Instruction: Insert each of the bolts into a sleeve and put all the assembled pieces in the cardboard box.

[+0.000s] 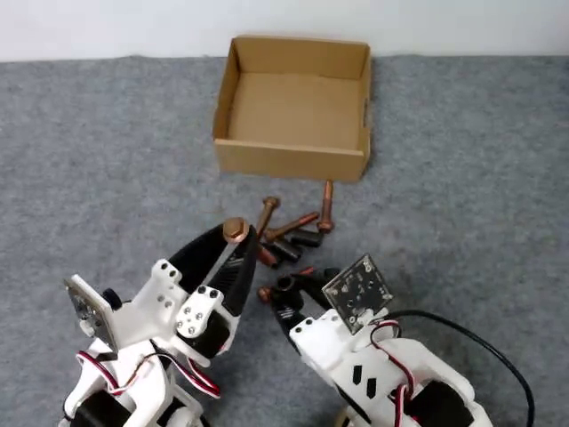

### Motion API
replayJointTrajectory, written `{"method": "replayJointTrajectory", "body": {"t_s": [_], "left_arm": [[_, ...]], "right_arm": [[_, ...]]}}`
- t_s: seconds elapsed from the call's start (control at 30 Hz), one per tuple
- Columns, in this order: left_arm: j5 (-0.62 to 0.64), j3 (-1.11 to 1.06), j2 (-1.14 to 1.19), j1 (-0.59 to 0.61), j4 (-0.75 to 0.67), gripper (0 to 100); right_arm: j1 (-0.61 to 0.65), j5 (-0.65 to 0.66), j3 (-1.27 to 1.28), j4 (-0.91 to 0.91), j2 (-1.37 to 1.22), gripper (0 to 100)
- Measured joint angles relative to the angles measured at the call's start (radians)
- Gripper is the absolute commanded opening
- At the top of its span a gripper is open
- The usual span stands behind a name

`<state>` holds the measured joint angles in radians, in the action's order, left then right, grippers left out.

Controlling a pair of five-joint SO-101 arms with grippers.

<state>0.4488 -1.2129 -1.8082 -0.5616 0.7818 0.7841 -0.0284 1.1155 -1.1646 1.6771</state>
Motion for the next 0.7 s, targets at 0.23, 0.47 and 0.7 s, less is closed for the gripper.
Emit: {"method": "replayJointTrajectory", "body": {"t_s": [0.23,0.47,0.7], "left_arm": [[0.025,0.0,0.0,-0.046,0.0,0],[0.028,0.0,0.0,-0.072,0.0,0],[0.029,0.0,0.002,-0.077,0.078,0]], "right_arm": [[0.008,0.061,0.0,0.046,0.0,0.9],[0.006,0.118,0.0,0.083,0.0,0.9],[0.006,0.141,0.0,0.083,-0.002,0.9]]}}
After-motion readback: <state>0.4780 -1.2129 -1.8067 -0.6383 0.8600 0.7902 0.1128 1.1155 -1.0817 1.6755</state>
